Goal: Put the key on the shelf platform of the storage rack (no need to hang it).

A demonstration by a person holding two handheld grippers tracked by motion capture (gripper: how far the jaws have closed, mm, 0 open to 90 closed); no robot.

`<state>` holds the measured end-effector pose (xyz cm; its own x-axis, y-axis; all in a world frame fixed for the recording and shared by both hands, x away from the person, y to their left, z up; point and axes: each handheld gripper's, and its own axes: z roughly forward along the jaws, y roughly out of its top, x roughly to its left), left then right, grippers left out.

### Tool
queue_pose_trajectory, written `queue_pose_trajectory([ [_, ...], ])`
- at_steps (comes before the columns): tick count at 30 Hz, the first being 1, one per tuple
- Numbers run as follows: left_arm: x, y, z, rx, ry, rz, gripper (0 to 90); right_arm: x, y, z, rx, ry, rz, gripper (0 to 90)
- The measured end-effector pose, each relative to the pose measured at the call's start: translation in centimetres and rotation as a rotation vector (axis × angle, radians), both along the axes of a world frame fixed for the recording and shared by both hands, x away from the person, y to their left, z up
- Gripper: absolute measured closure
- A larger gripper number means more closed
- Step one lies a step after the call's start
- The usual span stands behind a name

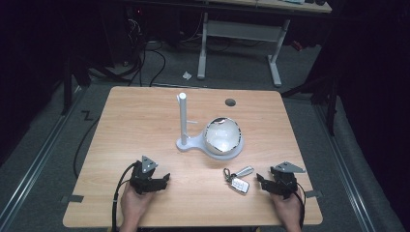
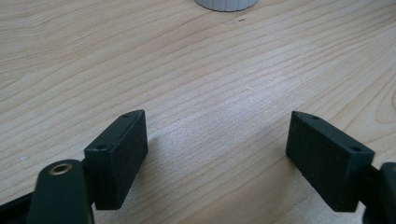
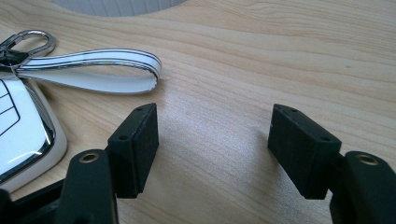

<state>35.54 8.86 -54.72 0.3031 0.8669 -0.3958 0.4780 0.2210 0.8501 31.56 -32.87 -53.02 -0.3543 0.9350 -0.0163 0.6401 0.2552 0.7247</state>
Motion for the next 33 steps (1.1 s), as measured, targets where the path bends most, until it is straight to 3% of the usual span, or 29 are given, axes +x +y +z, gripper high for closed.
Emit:
queue_pose_trajectory([
  [12, 0.03, 0.02, 0.01, -0.001, -0.004, 0.008, 23.0, -0.02, -0.06, 0.01, 0.004, 0.001, 0.005, 33.8],
  [15, 0.03, 0.02, 0.01, -0.001, -0.003, 0.008, 23.2, -0.16, -0.04, 0.02, 0.003, -0.003, 0.04, 38.8],
  [21, 0.04, 0.05, 0.02, -0.002, -0.004, 0.01, 23.8, -0.14, -0.08, 0.03, 0.004, -0.004, 0.053, 39.6],
  [28, 0.04, 0.07, 0.02, -0.001, -0.003, 0.009, 23.9, -0.14, -0.14, 0.08, 0.022, 0.004, 0.044, 39.4],
  [33, 0.05, 0.08, 0.02, 0.0, -0.004, 0.008, 23.9, -0.4, -0.25, 0.27, 0.03, 0.016, 0.043, 44.3],
])
